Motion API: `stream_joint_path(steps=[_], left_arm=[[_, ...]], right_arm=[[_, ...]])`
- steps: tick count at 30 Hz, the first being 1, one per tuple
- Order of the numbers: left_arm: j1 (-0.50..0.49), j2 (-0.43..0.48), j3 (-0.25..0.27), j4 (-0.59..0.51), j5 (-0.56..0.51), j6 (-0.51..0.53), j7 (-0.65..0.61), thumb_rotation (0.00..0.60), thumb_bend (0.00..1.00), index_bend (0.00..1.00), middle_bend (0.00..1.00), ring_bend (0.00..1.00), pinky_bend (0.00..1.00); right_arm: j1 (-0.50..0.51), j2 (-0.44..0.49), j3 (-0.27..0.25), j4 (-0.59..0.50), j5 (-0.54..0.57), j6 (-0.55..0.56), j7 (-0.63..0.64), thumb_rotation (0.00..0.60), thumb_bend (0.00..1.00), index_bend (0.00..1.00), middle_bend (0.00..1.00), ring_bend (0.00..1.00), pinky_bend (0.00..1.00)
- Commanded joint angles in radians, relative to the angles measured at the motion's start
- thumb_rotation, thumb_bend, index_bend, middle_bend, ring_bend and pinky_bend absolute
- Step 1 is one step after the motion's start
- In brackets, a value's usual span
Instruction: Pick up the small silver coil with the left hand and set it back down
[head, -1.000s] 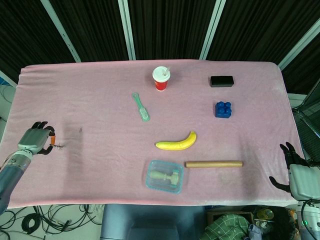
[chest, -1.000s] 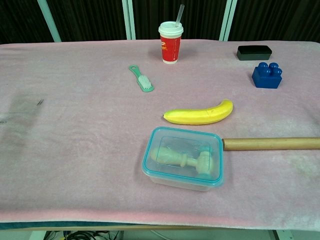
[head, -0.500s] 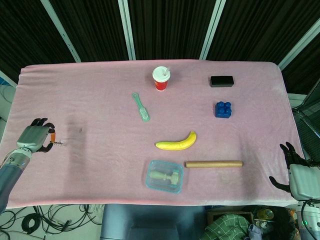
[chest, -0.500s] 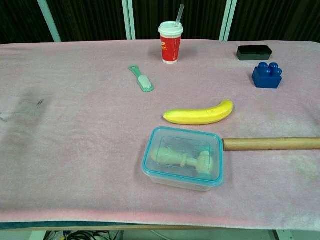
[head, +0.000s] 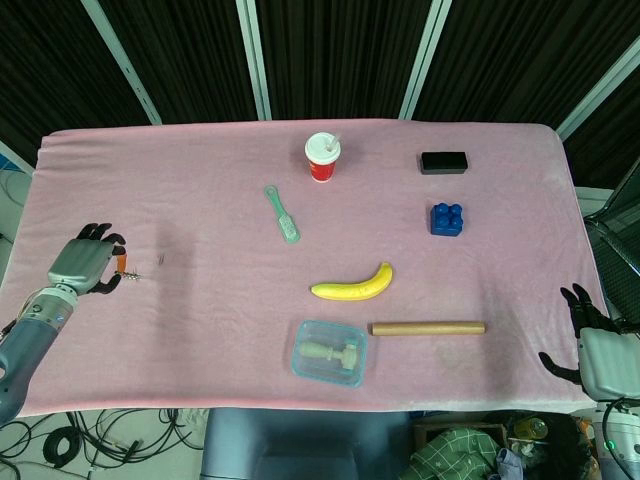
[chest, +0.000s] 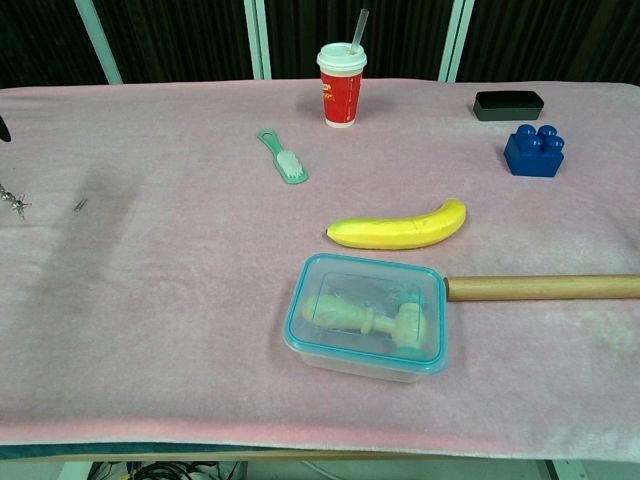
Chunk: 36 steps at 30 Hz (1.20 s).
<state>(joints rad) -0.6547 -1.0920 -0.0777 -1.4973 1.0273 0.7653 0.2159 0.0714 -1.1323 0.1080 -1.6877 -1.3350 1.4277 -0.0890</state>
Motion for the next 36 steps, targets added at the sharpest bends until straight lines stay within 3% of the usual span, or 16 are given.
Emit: stream_joint_path(steps=[1,14,36], left_arm=[[-0.018,0.001,-0.012,-0.012,-0.013,0.001,0.020,0.600,0.41,0.58,0.22,0.00,0.00],[-0.118,-0.067,-0.041,0.029,-0.142,-0.019,0.150,0.600,0.41,0.58,0.23,0.00,0.00],[-0.150,-0.122,0.004,0.146,-0.276,-0.062,0.202,0.600,0.41,0.58,0.23,0.00,0.00]], right_arm=[[0.000,0.000,0.000,0.000,0.000,0.000,0.000,0.600,0.11,0.00,0.00,0.16,0.23],[-0.001,0.000,0.002,-0.001,0.007,0.001,-0.006,0.600,0.11,0.00,0.00,0.16,0.23],[0.000,-0.001,0.003,-0.001,0.009,0.001,-0.011,0.600,0.11,0.00,0.00,0.16,0.23]])
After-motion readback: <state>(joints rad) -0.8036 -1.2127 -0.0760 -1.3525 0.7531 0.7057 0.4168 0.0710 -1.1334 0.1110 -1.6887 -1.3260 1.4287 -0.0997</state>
